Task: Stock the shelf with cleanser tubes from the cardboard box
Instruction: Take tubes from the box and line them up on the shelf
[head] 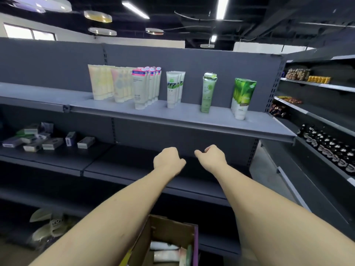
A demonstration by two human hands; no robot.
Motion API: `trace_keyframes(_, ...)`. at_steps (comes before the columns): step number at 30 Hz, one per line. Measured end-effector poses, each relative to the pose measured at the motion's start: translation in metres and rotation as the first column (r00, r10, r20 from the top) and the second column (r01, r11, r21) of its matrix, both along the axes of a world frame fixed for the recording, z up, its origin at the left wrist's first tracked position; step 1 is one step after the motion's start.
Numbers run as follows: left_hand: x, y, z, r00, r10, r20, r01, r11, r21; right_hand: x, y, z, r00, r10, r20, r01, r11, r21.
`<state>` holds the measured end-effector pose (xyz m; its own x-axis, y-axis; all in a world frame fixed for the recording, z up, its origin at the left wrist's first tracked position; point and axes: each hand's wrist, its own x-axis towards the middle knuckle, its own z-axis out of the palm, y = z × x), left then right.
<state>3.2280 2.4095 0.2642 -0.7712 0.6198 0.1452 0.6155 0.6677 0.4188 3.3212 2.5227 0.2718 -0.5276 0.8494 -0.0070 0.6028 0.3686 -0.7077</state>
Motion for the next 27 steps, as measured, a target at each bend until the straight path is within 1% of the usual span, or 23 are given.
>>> trace_keyframes(4, -0.012, -0.041, -0.047, 0.995, -0.006, 0.095, 0.013, 0.997, -0.071, -0.008, -0.041, -0.049, 0.997, -0.029, 0.074, 0.036, 0.996, -0.088)
trace_keyframes(11, -0.014, -0.078, -0.119, 0.983, -0.023, 0.183, 0.055, 0.983, -0.174, -0.011, -0.086, -0.13, 0.981, -0.005, 0.194, 0.038, 0.985, -0.167)
trace_keyframes(18, -0.008, -0.074, -0.181, 0.953, 0.006, 0.303, 0.072, 0.966, -0.246, -0.011, -0.088, -0.195, 0.951, 0.069, 0.303, 0.015, 0.964, -0.266)
trace_keyframes(22, -0.001, -0.063, -0.225, 0.933, 0.021, 0.36, 0.111, 0.934, -0.341, -0.006, -0.079, -0.242, 0.933, 0.076, 0.352, 0.072, 0.919, -0.389)
trace_keyframes(24, -0.002, -0.062, -0.24, 0.922, 0.029, 0.387, 0.122, 0.925, -0.361, -0.003, -0.079, -0.261, 0.923, 0.076, 0.378, 0.1, 0.899, -0.425)
trace_keyframes(26, -0.002, -0.049, -0.271, 0.915, 0.043, 0.401, 0.132, 0.908, -0.398, -0.002, -0.07, -0.297, 0.912, 0.082, 0.401, 0.125, 0.876, -0.465)
trace_keyframes(27, -0.003, -0.05, -0.278, 0.915, 0.042, 0.401, 0.136, 0.904, -0.406, 0.0, -0.073, -0.304, 0.908, 0.098, 0.406, 0.116, 0.875, -0.47)
